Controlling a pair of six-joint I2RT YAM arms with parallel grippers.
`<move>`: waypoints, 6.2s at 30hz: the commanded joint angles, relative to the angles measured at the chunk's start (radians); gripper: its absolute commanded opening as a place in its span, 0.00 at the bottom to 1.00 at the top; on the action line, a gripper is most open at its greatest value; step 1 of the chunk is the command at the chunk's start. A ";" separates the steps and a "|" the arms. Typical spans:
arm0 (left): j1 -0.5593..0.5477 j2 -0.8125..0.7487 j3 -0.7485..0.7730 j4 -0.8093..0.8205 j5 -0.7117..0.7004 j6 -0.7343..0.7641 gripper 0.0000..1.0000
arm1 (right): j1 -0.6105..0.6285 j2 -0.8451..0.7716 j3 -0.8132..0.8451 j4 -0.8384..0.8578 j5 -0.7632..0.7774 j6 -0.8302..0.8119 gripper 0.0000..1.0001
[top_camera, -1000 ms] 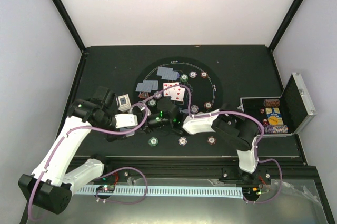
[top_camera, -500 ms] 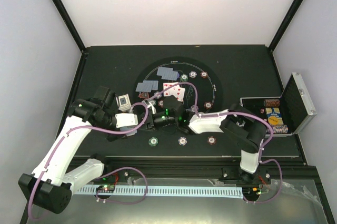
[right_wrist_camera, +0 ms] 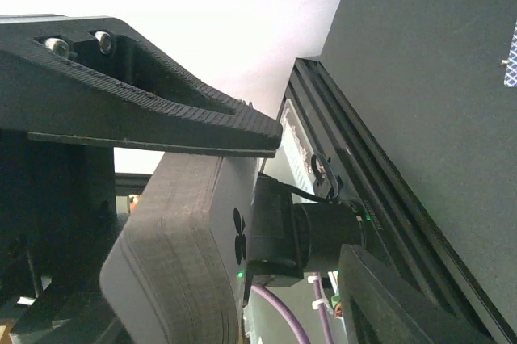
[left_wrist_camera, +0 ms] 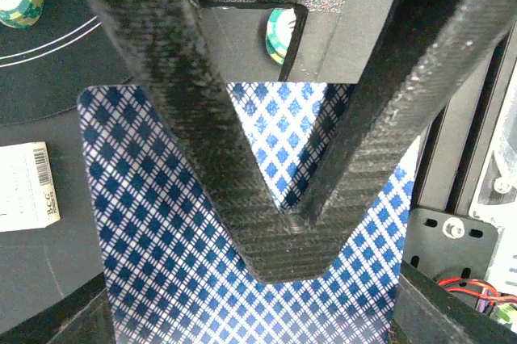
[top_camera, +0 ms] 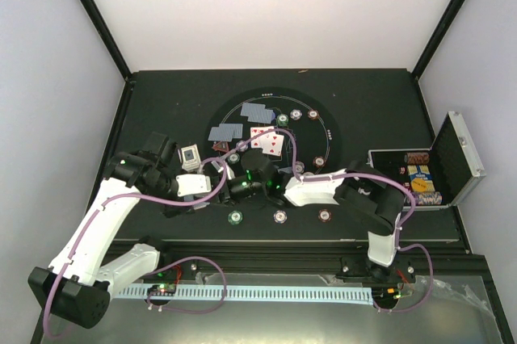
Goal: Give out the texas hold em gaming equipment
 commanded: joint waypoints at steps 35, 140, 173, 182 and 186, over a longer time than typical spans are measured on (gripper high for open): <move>0.002 -0.003 0.019 0.000 -0.007 0.008 0.01 | -0.099 -0.193 -0.155 -0.168 0.042 -0.073 0.01; 0.003 -0.004 0.018 -0.011 0.022 0.006 0.02 | -0.004 0.122 0.031 0.075 -0.008 0.098 0.60; 0.003 -0.007 -0.004 0.004 -0.014 0.001 0.02 | -0.185 -0.225 -0.218 -0.105 0.007 -0.042 0.01; 0.012 0.002 -0.057 0.069 -0.065 -0.001 0.01 | -0.538 -0.284 -0.178 -0.485 -0.010 -0.340 0.01; 0.071 0.048 -0.102 0.136 -0.088 0.017 0.02 | -0.682 -0.202 -0.079 -0.650 0.035 -0.475 0.01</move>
